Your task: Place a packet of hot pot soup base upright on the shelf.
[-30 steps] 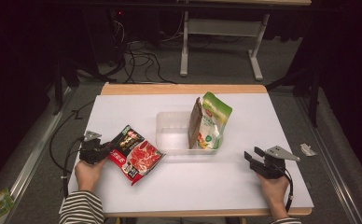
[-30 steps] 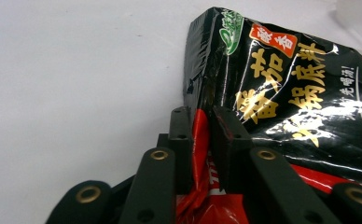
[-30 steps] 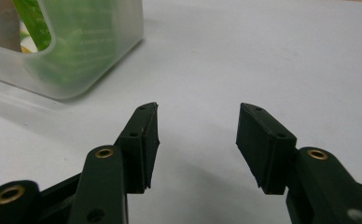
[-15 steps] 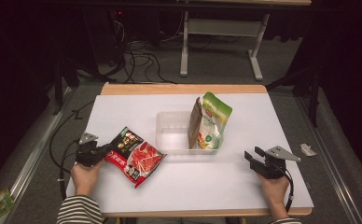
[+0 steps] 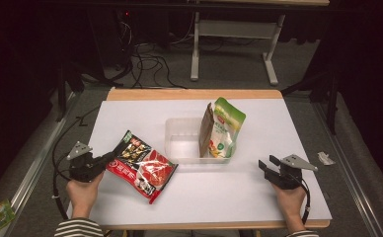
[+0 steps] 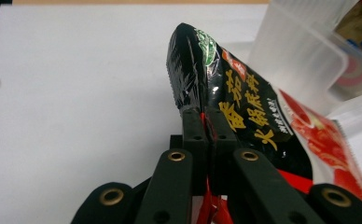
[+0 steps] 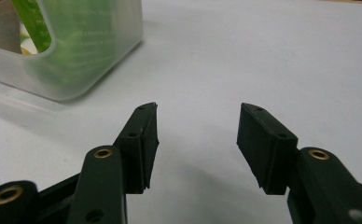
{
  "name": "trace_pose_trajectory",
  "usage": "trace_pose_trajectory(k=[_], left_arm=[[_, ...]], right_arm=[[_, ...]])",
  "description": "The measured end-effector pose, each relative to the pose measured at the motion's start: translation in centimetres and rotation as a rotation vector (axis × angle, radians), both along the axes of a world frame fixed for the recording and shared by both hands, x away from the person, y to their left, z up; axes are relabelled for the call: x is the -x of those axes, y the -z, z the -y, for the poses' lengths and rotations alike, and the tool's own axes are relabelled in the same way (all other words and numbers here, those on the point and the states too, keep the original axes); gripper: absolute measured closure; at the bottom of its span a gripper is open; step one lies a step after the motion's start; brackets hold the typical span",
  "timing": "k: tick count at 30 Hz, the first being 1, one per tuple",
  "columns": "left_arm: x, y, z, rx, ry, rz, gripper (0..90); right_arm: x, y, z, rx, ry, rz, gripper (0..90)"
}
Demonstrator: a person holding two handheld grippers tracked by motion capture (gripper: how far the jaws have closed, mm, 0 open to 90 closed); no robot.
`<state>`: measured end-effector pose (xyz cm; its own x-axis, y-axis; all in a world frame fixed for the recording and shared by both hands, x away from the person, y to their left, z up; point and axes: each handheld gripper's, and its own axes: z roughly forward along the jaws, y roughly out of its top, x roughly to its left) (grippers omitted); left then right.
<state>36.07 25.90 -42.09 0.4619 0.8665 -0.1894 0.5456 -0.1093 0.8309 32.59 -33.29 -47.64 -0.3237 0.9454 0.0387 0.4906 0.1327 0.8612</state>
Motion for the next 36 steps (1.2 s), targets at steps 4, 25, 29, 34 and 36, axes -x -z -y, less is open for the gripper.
trace_pose_trajectory(k=[4, 25, 29, 34, 36], left_arm=[[0.6, -1.2, 0.6, 0.019, 0.018, 0.029, 89.2], [2.9, -6.9, 4.3, 0.022, 0.130, 0.128, 89.9], [3.0, -7.4, 4.8, 0.008, 0.146, 0.136, 90.0], [3.2, -8.1, 5.4, 0.002, 0.168, 0.147, 90.0], [3.2, -8.5, 5.6, 0.007, 0.177, 0.152, 90.0]], right_arm=[[0.0, 0.0, -0.1, 0.004, -0.001, 0.003, 48.3], [0.0, 0.0, -0.2, 0.014, -0.009, 0.005, 48.3], [0.0, 0.0, -0.2, 0.013, -0.013, 0.006, 48.3], [0.0, 0.0, -0.2, 0.013, -0.011, 0.006, 48.2], [0.1, 0.0, -0.2, 0.013, -0.011, 0.007, 48.2]])
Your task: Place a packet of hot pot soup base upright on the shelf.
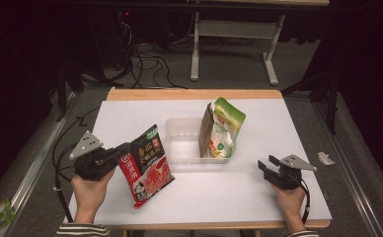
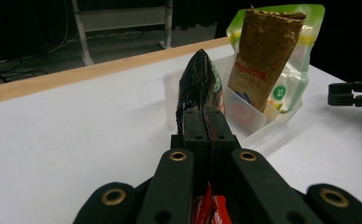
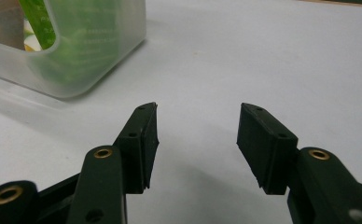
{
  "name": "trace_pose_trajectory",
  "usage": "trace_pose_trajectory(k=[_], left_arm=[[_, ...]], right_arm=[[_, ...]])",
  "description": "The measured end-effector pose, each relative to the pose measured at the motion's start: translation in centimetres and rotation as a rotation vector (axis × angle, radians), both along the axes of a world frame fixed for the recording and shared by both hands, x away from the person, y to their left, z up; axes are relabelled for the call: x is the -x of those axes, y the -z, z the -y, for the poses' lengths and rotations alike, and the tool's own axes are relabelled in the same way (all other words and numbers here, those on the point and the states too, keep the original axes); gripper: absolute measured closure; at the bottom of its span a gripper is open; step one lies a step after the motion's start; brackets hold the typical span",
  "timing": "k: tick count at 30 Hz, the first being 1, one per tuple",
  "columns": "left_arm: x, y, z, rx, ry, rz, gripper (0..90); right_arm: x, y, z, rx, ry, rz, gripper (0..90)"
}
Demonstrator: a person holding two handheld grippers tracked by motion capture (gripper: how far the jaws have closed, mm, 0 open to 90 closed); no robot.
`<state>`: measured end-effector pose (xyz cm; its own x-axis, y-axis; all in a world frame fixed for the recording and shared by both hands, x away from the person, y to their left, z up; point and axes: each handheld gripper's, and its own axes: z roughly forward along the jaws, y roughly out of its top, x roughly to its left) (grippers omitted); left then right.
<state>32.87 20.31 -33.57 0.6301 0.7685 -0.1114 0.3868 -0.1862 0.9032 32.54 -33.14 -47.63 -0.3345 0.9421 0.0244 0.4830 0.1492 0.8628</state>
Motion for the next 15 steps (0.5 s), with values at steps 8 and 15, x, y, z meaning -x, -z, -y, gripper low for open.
trace_pose_trajectory(k=[8, 15], left_arm=[[-0.1, -1.0, 1.3, -0.011, 0.028, 0.027, 90.0], [-0.7, -1.5, 2.5, -0.015, 0.054, 0.024, 90.0]], right_arm=[[0.0, 0.0, 0.1, -0.005, 0.001, 0.000, 47.6], [0.0, 0.0, 0.1, -0.005, 0.000, 0.002, 47.6]])
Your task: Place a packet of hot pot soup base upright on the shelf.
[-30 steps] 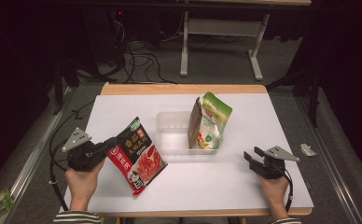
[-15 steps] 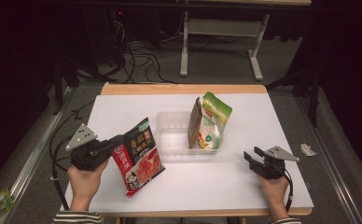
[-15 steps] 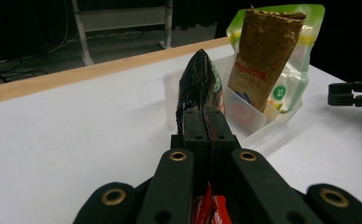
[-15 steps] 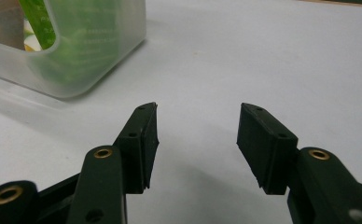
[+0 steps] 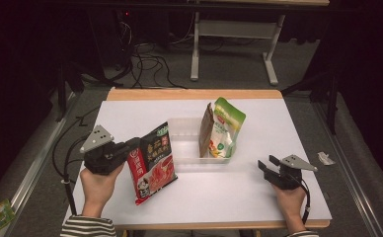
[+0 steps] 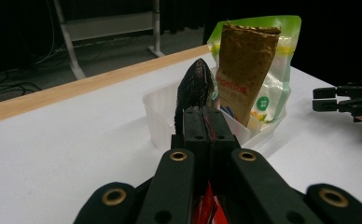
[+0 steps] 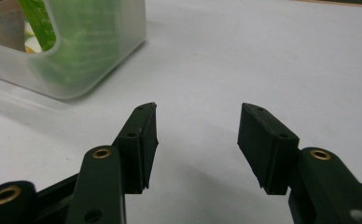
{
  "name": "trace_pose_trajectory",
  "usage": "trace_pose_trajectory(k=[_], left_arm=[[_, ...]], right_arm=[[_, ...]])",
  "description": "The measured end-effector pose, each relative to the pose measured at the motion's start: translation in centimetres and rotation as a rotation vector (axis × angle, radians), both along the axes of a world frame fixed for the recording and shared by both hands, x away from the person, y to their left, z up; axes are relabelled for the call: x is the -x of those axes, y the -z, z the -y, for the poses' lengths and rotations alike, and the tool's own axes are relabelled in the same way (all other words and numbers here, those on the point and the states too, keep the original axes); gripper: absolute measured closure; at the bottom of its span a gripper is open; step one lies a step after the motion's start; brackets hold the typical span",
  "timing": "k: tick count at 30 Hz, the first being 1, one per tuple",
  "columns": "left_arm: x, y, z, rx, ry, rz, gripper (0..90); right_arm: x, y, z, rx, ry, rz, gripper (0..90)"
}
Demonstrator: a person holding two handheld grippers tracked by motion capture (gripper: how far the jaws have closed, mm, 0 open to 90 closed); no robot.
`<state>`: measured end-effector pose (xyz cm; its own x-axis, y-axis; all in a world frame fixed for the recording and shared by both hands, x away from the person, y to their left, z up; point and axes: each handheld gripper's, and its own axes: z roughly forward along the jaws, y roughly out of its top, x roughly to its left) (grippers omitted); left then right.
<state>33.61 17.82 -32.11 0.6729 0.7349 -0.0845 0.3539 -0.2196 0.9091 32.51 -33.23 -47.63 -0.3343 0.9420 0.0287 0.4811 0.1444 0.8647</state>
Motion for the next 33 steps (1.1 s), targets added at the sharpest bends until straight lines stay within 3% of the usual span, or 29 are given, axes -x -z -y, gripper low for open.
trace_pose_trajectory(k=[12, 26, 33], left_arm=[[-1.1, -1.0, 1.5, 0.013, 0.036, -0.003, 90.0], [-3.0, -3.2, 3.1, 0.064, 0.076, 0.004, 90.0], [-4.3, -4.2, 4.1, 0.091, 0.073, 0.020, 90.0]], right_arm=[[0.0, 0.0, 0.0, 0.001, 0.001, 0.001, 47.5], [0.0, 0.0, 0.0, -0.002, 0.001, -0.002, 47.4], [0.0, 0.0, 0.0, -0.001, -0.001, -0.001, 47.4]])
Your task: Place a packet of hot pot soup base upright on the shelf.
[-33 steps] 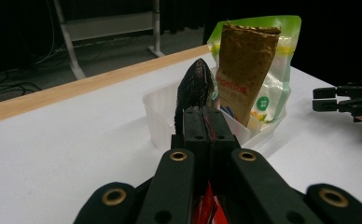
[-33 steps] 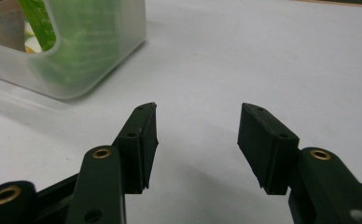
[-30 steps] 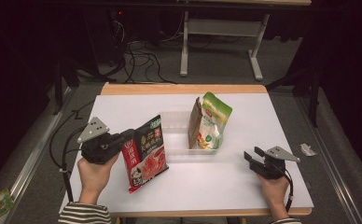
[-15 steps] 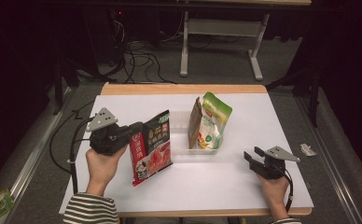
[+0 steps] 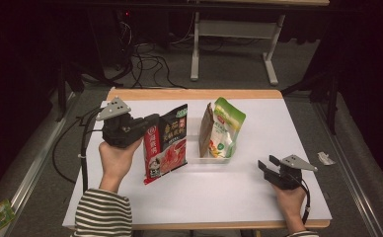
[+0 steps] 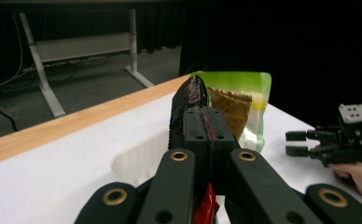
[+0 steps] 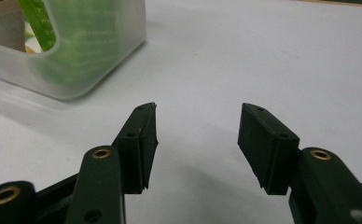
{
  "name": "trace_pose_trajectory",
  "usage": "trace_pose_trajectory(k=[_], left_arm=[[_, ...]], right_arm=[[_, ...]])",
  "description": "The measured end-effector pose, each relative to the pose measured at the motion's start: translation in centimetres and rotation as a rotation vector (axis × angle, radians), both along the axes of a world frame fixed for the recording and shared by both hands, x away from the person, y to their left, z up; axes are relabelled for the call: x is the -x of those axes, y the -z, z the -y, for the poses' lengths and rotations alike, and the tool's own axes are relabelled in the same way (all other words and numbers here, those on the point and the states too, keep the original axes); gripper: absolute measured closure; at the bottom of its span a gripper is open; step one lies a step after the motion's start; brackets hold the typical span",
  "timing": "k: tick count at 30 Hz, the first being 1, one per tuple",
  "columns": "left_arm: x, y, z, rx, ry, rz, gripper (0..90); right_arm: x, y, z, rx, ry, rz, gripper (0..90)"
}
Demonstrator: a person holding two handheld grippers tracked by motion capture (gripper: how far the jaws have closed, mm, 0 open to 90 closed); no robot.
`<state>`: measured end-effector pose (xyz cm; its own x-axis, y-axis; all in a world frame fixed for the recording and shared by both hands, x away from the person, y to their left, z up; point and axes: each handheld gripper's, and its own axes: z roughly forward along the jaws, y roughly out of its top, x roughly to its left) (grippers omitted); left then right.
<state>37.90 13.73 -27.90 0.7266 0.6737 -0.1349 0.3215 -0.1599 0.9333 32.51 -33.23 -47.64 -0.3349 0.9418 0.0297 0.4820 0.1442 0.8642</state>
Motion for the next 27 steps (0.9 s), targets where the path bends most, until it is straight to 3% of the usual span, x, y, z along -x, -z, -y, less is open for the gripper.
trace_pose_trajectory(k=[7, 14, 20, 23, 27], left_arm=[[-1.1, -0.5, 0.6, 0.031, -0.019, 0.016, 90.0], [-2.8, 0.3, 1.6, 0.055, -0.068, 0.022, 90.0], [-4.0, 2.1, 3.0, -0.016, -0.081, 0.037, 89.3], [-4.4, 2.8, 2.8, 0.014, -0.088, 0.033, 86.8], [-4.7, 3.2, 2.4, -0.005, -0.114, 0.018, 77.4]], right_arm=[[0.0, 0.0, 0.0, 0.004, -0.001, -0.001, 47.3], [0.0, 0.0, 0.0, 0.002, -0.001, -0.001, 47.3], [0.0, 0.0, 0.0, -0.002, 0.002, -0.003, 47.1], [0.0, 0.0, 0.0, 0.003, -0.002, 0.000, 47.1], [0.0, 0.0, -0.1, 0.004, -0.001, -0.002, 47.1]])
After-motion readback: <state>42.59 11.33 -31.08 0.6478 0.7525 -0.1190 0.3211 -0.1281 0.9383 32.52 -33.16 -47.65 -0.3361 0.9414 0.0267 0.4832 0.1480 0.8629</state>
